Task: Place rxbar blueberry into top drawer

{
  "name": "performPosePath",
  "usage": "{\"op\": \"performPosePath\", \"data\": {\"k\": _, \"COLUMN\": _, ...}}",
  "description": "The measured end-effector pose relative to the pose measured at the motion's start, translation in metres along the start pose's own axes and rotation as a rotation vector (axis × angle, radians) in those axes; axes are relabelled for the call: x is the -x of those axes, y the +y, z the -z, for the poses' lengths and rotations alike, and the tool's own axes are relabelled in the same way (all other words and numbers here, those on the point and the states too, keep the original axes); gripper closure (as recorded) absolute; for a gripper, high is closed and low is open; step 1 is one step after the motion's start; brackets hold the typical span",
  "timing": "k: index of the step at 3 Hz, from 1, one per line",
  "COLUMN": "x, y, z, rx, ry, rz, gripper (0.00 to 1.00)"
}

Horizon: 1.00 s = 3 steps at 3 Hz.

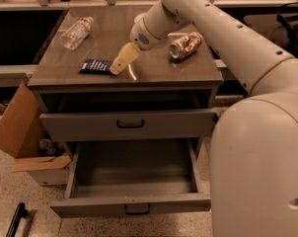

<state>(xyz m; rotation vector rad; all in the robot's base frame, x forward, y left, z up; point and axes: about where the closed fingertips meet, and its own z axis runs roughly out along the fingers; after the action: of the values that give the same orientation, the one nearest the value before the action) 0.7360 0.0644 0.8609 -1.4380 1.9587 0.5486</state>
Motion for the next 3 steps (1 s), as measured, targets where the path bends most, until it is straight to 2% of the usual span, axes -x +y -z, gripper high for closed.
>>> {"op": "performPosePath", "data": {"k": 3, "x": 0.029, "y": 0.000, "z": -0.061, "rx": 0.071, "ry": 0.005, "rz": 0.039, "gripper": 0.00}}
